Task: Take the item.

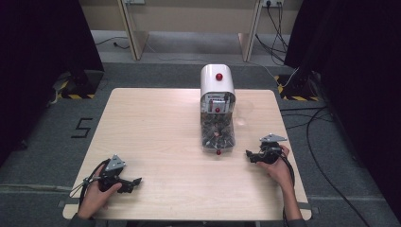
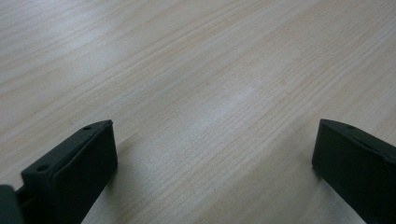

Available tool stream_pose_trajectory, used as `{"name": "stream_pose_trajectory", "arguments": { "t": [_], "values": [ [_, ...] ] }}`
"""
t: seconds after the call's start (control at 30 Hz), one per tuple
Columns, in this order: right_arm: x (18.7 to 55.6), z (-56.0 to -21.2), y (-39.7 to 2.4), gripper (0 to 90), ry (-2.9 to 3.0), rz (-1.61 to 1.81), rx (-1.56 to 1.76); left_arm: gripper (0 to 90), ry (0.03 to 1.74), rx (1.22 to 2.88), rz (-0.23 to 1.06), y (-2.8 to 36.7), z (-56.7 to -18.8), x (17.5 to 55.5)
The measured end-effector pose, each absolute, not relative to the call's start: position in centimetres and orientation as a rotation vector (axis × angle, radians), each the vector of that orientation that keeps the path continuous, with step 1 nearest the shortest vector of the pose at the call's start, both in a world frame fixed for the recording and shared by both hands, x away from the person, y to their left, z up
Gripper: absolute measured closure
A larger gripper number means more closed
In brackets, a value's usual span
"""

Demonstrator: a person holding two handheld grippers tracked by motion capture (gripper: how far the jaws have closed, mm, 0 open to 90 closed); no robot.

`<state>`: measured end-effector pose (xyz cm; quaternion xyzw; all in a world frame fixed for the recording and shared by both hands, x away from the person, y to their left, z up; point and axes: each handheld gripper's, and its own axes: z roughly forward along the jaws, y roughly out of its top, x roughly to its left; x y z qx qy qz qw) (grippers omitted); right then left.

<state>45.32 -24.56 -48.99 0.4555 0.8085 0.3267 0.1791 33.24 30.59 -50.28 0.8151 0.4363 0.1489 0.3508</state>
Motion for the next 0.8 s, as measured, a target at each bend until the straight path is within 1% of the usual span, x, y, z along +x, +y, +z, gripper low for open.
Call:
{"name": "stream_pose_trajectory", "arguments": {
  "t": [0.2,0.43,0.8],
  "values": [
    [45.3,-49.0,-24.5,18.4,2.292,0.932,1.286,0.0,1.130,2.111,0.386,30.6,-50.3,33.2],
    [45.3,-48.7,-25.0,23.5,2.298,0.954,1.290,0.0,1.130,2.111,0.386,30.6,-50.3,33.2],
    [45.0,-46.8,-24.7,23.5,2.232,1.039,1.255,0.0,1.130,2.111,0.386,30.6,-50.3,33.2]
  ]
}}
